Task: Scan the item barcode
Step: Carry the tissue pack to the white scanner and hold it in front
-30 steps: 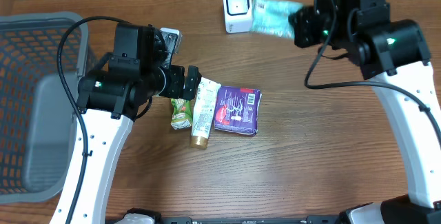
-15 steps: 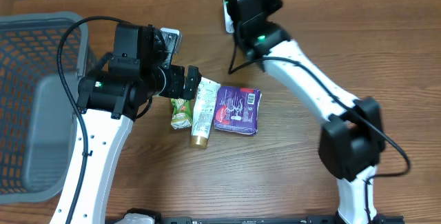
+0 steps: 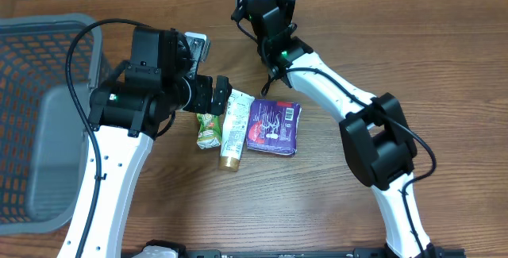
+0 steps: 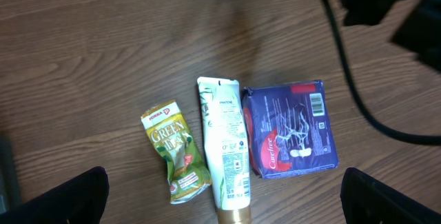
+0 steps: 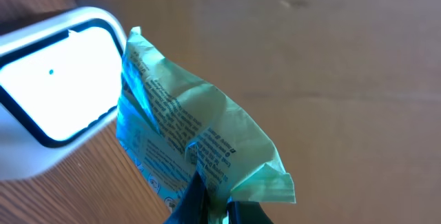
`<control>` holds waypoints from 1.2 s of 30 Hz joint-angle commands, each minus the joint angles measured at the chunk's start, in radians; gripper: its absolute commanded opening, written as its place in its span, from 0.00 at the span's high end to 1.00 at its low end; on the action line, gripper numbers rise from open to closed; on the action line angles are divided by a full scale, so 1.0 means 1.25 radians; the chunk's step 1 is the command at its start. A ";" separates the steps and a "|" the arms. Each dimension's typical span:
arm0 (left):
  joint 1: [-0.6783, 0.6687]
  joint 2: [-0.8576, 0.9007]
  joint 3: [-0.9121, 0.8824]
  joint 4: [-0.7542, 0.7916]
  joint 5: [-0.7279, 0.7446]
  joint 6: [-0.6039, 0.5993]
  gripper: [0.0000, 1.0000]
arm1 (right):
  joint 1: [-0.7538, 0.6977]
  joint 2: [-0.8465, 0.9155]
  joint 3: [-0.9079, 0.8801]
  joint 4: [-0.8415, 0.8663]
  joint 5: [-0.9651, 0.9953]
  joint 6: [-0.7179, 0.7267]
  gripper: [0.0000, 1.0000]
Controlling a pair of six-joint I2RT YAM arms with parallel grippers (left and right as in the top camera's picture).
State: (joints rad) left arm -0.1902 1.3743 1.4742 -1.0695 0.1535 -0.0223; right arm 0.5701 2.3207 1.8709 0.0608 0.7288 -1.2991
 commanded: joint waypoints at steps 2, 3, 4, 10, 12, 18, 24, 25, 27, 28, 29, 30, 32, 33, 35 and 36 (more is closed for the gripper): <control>0.000 -0.017 0.015 0.000 0.001 0.013 0.00 | -0.005 0.036 0.016 0.092 -0.028 -0.100 0.96; 0.000 -0.017 0.015 0.000 0.000 0.013 0.00 | -0.006 0.037 0.016 0.101 -0.028 -0.115 0.96; 0.000 -0.017 0.015 0.000 0.000 0.013 0.00 | -0.008 0.042 0.016 0.105 -0.033 -0.126 0.96; 0.000 -0.017 0.015 0.000 0.000 0.013 0.00 | -0.013 0.044 0.016 0.123 -0.019 -0.126 0.96; 0.000 -0.017 0.015 0.000 0.000 0.013 0.00 | -0.017 0.044 0.016 0.124 -0.010 -0.126 0.96; 0.000 -0.017 0.015 0.000 0.001 0.013 0.00 | -0.027 0.044 0.015 0.096 -0.008 -0.125 0.96; 0.000 -0.017 0.015 0.000 0.001 0.013 0.00 | -0.040 0.044 0.015 0.096 -0.022 -0.110 0.96; 0.000 -0.017 0.015 0.001 0.001 0.013 0.00 | -0.040 0.044 0.015 0.096 -0.024 -0.106 0.96; 0.000 -0.017 0.015 0.000 0.001 0.013 0.00 | -0.040 0.044 0.015 0.096 -0.039 -0.087 0.96; 0.000 -0.017 0.015 0.000 0.000 0.013 0.00 | -0.041 0.046 0.015 0.101 -0.042 -0.076 0.96; 0.000 -0.017 0.015 0.000 0.000 0.013 0.00 | -0.045 0.049 0.015 0.116 -0.041 -0.066 0.96; 0.000 -0.017 0.015 0.000 0.000 0.013 0.00 | -0.047 0.049 0.014 0.119 -0.041 -0.062 0.96; 0.000 -0.017 0.015 0.000 0.001 0.013 0.00 | -0.048 0.049 0.011 0.139 -0.037 -0.039 0.96; 0.000 -0.017 0.015 0.001 0.001 0.013 0.00 | -0.048 0.049 0.011 0.143 -0.034 -0.030 0.96; 0.000 -0.017 0.015 0.001 0.000 0.013 0.00 | -0.048 0.049 0.011 0.153 -0.029 -0.028 0.96; 0.000 -0.017 0.015 0.000 0.000 0.013 0.01 | -0.048 0.049 0.011 0.154 -0.023 -0.028 0.96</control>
State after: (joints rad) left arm -0.1902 1.3743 1.4742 -1.0695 0.1535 -0.0223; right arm 0.5167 2.3791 1.8702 0.2314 0.6842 -1.3743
